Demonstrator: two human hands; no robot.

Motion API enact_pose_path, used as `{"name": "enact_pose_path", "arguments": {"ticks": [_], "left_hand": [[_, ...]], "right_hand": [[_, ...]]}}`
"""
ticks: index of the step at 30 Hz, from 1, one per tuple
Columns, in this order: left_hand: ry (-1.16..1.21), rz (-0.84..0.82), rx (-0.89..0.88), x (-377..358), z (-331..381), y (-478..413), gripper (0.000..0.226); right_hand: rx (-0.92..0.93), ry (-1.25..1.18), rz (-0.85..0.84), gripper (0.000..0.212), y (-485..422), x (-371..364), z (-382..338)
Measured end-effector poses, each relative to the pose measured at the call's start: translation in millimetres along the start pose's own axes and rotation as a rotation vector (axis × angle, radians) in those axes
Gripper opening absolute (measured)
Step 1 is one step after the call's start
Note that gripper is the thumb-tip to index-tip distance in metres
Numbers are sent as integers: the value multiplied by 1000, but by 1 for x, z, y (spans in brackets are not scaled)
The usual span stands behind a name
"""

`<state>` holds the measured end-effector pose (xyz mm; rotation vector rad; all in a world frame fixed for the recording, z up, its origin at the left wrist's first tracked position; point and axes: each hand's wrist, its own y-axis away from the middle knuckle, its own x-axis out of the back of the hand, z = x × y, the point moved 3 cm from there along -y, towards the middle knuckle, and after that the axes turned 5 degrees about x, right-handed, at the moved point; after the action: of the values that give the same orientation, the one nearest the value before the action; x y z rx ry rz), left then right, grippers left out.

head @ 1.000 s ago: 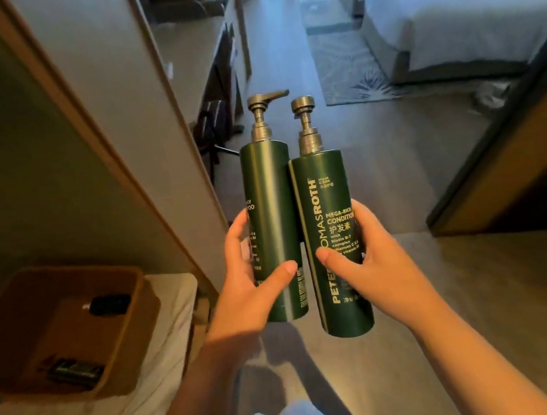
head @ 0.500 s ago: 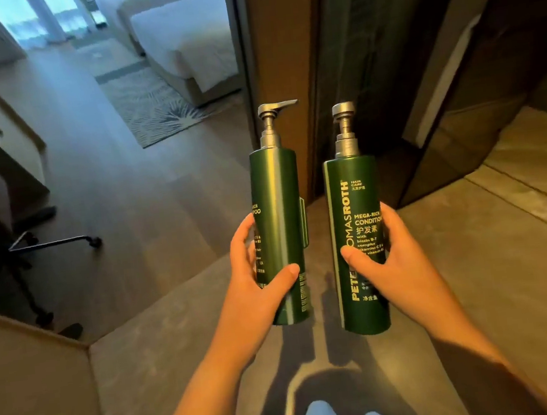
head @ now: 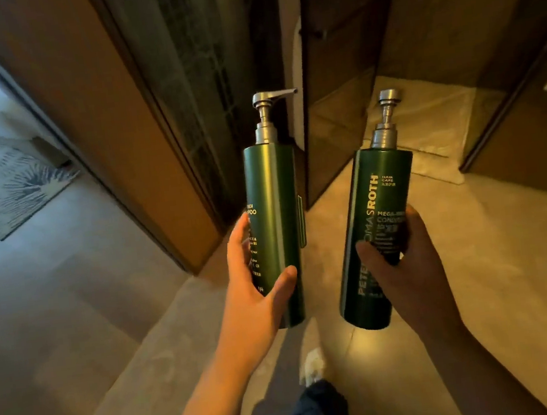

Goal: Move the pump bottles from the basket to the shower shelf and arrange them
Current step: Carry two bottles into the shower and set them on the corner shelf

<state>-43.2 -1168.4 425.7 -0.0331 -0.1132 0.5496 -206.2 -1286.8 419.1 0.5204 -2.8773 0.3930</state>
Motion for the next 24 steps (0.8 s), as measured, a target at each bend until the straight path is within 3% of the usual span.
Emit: {"name": "enact_pose_path", "arguments": {"ticks": [8, 15, 24], "left_hand": [[45, -217, -37, -98, 6, -177, 79], [-19, -327, -60, -209, 6, -285, 78], [10, -365, -27, -374, 12, -402, 78]], "right_hand": [[-52, 67, 176, 58, -155, 61, 30], [-134, 87, 338, 58, -228, 132, 73], [-115, 48, 355, 54, -365, 262, 142]]}}
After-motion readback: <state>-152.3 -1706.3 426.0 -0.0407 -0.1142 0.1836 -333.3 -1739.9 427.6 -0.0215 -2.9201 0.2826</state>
